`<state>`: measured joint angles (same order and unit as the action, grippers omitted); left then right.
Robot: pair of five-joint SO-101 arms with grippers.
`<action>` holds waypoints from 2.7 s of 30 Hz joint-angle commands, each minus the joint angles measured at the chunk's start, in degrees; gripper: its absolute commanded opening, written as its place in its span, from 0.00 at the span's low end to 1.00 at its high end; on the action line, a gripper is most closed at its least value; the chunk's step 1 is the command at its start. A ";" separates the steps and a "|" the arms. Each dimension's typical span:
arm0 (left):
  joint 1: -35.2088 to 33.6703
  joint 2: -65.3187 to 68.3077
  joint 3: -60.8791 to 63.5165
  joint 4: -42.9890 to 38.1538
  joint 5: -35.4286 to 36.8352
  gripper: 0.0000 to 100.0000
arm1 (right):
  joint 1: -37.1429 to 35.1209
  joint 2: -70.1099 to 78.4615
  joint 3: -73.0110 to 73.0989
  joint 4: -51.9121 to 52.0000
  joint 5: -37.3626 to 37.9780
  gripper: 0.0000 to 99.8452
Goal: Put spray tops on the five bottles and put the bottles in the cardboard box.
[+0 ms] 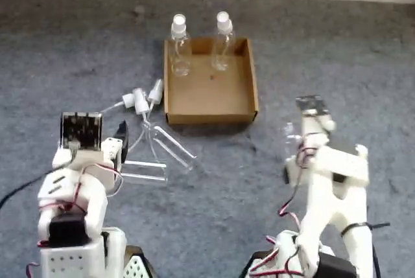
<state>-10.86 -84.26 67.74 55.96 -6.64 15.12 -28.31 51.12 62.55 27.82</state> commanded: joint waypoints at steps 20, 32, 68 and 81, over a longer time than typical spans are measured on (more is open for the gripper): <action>3.03 94.37 -68.26 13.10 9.49 0.18 | 8.04 13.76 -0.66 -9.89 9.32 0.01; 7.78 108.35 -76.09 9.23 16.00 0.17 | 8.13 13.85 -0.22 -9.89 9.41 0.01; 8.04 52.53 -69.41 35.52 2.20 0.00 | 10.15 13.41 -6.46 1.27 7.65 0.19; 10.59 33.54 -35.30 22.24 2.29 0.00 | 3.56 14.02 -25.80 11.65 0.00 0.36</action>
<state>-1.36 -46.55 27.12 82.24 -4.09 20.66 -14.24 30.11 70.81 26.86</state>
